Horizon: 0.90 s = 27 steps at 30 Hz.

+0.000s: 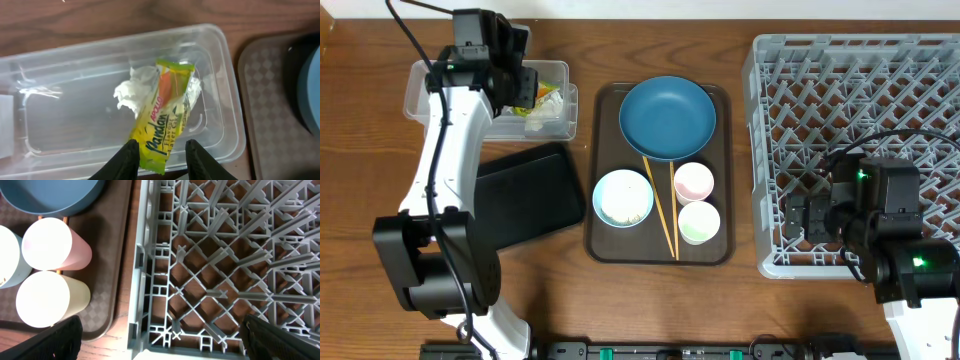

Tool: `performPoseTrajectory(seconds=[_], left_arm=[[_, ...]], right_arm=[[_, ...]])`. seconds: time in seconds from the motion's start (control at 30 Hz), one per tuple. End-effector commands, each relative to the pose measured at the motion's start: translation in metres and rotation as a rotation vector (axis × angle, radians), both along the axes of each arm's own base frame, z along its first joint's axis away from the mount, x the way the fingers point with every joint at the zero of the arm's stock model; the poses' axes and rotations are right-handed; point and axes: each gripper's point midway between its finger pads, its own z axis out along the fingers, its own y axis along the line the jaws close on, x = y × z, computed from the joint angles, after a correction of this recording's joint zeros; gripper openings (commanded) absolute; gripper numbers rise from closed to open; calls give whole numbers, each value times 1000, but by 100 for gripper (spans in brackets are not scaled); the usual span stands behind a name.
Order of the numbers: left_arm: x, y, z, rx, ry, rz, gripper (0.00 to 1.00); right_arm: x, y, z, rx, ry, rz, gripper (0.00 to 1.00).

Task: Sort waste into correct bins and load items into the dishwasher rack
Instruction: 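Carry the wrapper with the left gripper and release it into the clear bin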

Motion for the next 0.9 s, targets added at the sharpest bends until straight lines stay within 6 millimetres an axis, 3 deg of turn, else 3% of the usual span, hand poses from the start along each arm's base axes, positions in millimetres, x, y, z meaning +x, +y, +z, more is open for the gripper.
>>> performPoseTrajectory(seconds=[0.0,0.4,0.6,0.67,0.87], left_arm=[[-4,3,-32,3,67,6,34],[-7,4,-81,2,179,8,35],[-3,16,-72,64,152,41,36],[-2,24,-64,104,133,64,44],[2,36,-42,161,76,109,51]], right_arm=[[1,2,10,5,-27,9,99],[-1,2,8,4,-12,9,99],[-2,2,8,3,-9,8,99],[-2,1,8,0,-9,6,99],[-2,1,8,0,-10,6,99]])
